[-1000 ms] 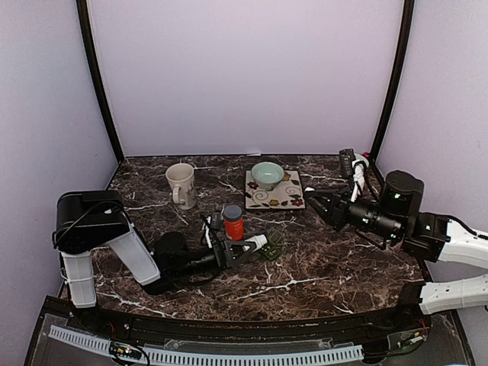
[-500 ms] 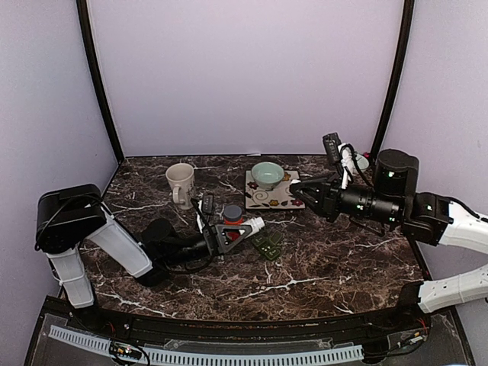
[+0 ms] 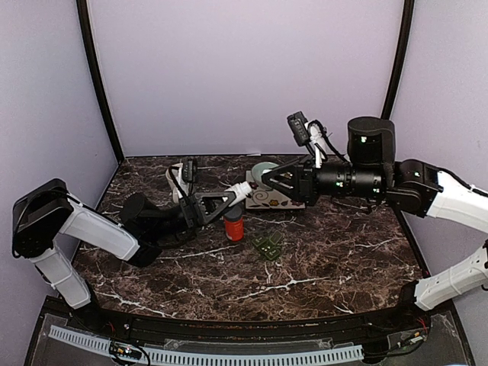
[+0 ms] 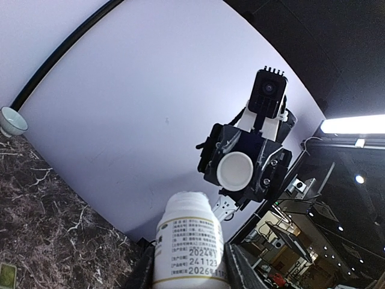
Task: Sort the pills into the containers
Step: Close the lid of the pill bottle on the pill bottle.
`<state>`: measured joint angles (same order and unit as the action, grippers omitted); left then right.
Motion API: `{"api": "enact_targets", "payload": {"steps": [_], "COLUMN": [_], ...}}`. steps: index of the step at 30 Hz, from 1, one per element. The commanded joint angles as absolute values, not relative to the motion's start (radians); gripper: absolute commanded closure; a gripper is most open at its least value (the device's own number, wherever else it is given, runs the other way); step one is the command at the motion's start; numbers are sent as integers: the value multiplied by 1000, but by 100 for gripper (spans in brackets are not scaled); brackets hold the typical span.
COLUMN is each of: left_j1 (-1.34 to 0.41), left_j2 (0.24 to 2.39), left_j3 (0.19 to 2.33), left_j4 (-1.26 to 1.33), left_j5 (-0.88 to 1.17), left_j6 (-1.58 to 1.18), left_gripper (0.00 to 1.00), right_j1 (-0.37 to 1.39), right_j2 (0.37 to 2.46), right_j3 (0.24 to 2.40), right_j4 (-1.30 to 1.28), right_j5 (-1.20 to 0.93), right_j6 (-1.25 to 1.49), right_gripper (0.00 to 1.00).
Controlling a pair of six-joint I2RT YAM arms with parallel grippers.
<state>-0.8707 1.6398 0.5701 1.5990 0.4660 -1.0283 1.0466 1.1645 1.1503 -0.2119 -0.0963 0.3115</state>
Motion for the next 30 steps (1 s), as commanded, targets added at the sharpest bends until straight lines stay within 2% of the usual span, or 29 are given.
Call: {"api": "enact_targets", "payload": {"steps": [1,11,30], "left_j1": [-840,-791,-767], "left_j2": [1584,1568,1586], "left_j3": [617,653,695], "left_j4": [1680,1689,1741], "left_j5": [608,803,919], "left_j6": [-1069,-1146,-1246], "left_gripper": [100,100,100], "right_j1": [1058,1073,1089], "right_j2": [1193,1261,1311], "right_j3": [1249,1381,1414], "right_j4": [-282,-434,-460], "right_j5": [-159,-236,-263], "right_j6": [284,233,223], "right_gripper": [100,100,100]}}
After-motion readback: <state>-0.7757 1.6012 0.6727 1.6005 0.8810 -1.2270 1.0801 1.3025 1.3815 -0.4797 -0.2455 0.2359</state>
